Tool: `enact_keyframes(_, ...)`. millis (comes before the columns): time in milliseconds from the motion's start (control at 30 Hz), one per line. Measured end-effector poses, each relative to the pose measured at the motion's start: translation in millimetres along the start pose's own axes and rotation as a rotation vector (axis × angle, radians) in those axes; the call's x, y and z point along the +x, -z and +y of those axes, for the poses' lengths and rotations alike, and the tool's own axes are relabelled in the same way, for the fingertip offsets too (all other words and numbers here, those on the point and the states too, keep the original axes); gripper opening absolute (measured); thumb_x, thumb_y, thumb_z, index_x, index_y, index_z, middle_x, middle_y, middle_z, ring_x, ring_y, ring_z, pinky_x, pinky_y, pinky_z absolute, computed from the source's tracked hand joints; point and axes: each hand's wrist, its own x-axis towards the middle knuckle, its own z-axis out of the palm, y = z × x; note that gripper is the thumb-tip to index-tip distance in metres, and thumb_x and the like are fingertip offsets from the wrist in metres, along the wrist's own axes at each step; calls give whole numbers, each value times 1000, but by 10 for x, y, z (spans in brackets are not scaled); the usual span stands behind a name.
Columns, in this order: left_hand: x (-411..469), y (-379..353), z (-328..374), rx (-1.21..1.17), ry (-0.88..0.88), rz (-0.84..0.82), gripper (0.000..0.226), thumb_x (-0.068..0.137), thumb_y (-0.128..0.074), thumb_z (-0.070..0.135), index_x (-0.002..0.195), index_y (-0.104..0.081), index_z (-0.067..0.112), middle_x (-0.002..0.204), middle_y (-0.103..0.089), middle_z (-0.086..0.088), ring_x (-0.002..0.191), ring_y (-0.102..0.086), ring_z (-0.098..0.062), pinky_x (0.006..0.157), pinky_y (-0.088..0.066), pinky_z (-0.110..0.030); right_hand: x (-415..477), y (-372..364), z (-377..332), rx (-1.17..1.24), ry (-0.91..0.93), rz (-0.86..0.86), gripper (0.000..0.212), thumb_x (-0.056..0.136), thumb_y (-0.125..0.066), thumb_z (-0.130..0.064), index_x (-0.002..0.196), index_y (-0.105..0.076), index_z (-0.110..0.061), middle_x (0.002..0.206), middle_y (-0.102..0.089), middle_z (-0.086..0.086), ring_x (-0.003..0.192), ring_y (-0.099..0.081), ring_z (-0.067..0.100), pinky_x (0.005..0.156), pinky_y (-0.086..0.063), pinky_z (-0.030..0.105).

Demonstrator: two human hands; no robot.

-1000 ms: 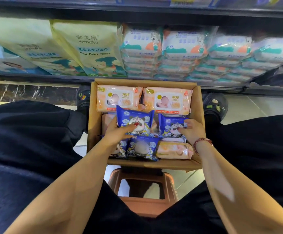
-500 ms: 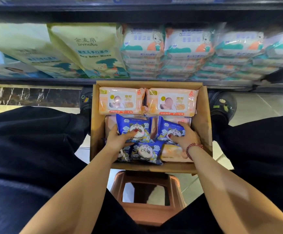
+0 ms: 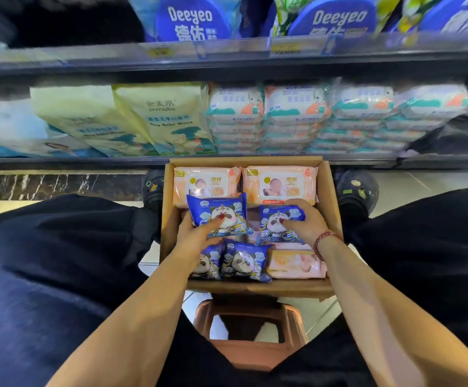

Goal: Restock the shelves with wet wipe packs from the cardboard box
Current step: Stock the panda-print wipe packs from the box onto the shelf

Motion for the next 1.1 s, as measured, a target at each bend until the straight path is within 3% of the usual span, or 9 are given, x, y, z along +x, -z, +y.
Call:
enact_keyframes(133, -170, -27, 337, -13, -145, -75, 47, 83, -71, 4, 120, -51, 25, 103, -72, 6, 93, -69, -17, 74, -59, -35, -251, 240, -427, 116, 147, 7, 41, 80, -71, 1, 117, -62, -12, 113, -60, 5, 97, -61, 14, 88, -52, 31)
enact_keyframes(267, -377, -32, 795, 2, -338, -162, 64, 81, -75, 10, 127, -44, 41, 128, -61, -2, 106, -67, -23, 75, -59, -41, -584, 570, -982, 135, 353, 47, 39, 81, -70, -6, 103, -67, -37, 117, -57, -5, 105, -57, -2, 94, -47, 20)
enact_keyframes(367, -586, -40, 1241, 53, -507, -205, 87, 88, -67, 11, 144, -13, 51, 134, -57, 1, 108, -66, -18, 80, -59, -39, -863, 854, -1369, 176, 509, 74, 38, 84, -63, 6, 113, -64, -18, 112, -60, -14, 91, -55, -23, 79, -45, 3)
enact_keyframes(467, -827, -94, 1705, 143, -712, -242, 96, 91, -64, 13, 146, 4, 53, 135, -54, 15, 108, -64, -2, 85, -55, -29, -1127, 1128, -1782, 126, 661, 138, 39, 83, -67, -1, 108, -64, -31, 114, -57, -26, 102, -47, -25, 88, -40, 3)
enact_keyframes(533, -1011, -151, 2028, 144, -801, -274, 91, 91, -62, 11, 145, -2, 55, 131, -52, 23, 104, -64, 4, 75, -56, -23, -1295, 1301, -2058, 94, 750, 175, 41, 84, -67, -2, 104, -62, -37, 115, -55, -29, 105, -46, -25, 89, -40, 3)
enact_keyframes(633, -1335, -244, 2484, 219, -949, -297, 79, 90, -66, 20, 137, -21, 65, 147, -34, 27, 123, -49, 6, 96, -50, -28, -1552, 1518, -2441, 79, 892, 221, 42, 83, -67, -2, 104, -63, -39, 119, -57, -22, 110, -47, -18, 83, -37, -2)
enact_keyframes(733, -1642, -314, 2890, 232, -1105, -322, 71, 89, -66, 17, 133, -31, 60, 136, -39, 37, 113, -49, 19, 94, -44, -10, -1806, 1703, -2811, 108, 1012, 272, 41, 83, -67, -2, 106, -65, -36, 122, -60, -15, 110, -51, -12, 83, -41, 3)
enact_keyframes(900, -2090, -355, 3480, 214, -1265, -365, 63, 87, -67, 20, 128, -40, 58, 124, -58, 16, 103, -66, -6, 82, -55, -24, -2199, 1959, -3383, 185, 1146, 288, 37, 82, -70, -6, 109, -69, -31, 119, -66, -1, 109, -63, 17, 91, -52, 32)
enact_keyframes(1100, -2493, -373, 4055, 211, -1391, -337, 59, 86, -68, 21, 129, -41, 50, 123, -58, 16, 99, -66, -3, 83, -55, -21, -2510, 2172, -3894, 152, 1255, 361, 36, 83, -70, -12, 108, -68, -38, 125, -61, -5, 105, -63, 10, 71, -51, 15)
